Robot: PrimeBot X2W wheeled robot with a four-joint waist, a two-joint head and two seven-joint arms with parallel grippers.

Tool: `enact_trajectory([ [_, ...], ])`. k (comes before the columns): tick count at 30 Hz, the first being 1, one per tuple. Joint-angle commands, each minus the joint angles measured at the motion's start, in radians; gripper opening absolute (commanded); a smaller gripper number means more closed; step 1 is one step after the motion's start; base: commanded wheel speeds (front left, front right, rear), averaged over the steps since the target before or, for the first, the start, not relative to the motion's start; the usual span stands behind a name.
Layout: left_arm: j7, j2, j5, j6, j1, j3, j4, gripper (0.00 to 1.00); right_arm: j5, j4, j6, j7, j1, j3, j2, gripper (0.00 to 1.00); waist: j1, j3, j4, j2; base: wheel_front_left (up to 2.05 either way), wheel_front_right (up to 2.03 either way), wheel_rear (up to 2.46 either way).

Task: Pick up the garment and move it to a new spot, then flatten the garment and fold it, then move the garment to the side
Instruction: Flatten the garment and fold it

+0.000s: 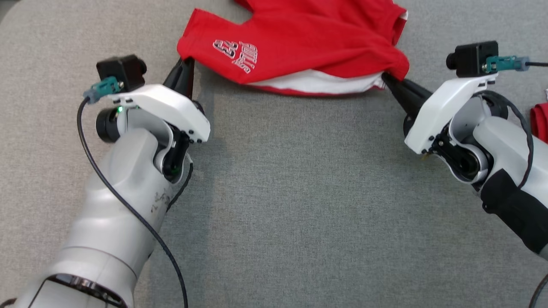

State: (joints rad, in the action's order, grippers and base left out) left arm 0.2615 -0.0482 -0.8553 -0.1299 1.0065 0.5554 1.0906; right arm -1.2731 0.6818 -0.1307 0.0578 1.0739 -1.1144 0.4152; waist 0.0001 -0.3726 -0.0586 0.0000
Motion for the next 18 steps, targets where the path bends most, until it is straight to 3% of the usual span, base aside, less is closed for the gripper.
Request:
enact_trajectory([
  [1,0.003,-0.005,-0.02,-0.001,-0.024,-0.001,0.003,0.0,-0.027,-0.014,0.0,-0.006,-0.017,-0.011,0.015,0.0,-0.0001,0.029,-0.004,0.0,0.0,0.0,0.0],
  [8,0.0,-0.005,-0.125,-0.001,-0.109,0.018,-0.032,0.0,-0.134,-0.029,0.0,-0.004,-0.05,-0.051,0.046,0.0,-0.0001,0.079,-0.02,0.0,0.0,0.0,0.0],
  [18,-0.011,-0.005,-0.211,-0.001,-0.196,0.069,-0.053,0.0,-0.233,-0.052,0.0,-0.108,-0.094,-0.092,0.095,0.0,-0.0001,0.133,-0.036,0.0,0.0,0.0,0.0],
])
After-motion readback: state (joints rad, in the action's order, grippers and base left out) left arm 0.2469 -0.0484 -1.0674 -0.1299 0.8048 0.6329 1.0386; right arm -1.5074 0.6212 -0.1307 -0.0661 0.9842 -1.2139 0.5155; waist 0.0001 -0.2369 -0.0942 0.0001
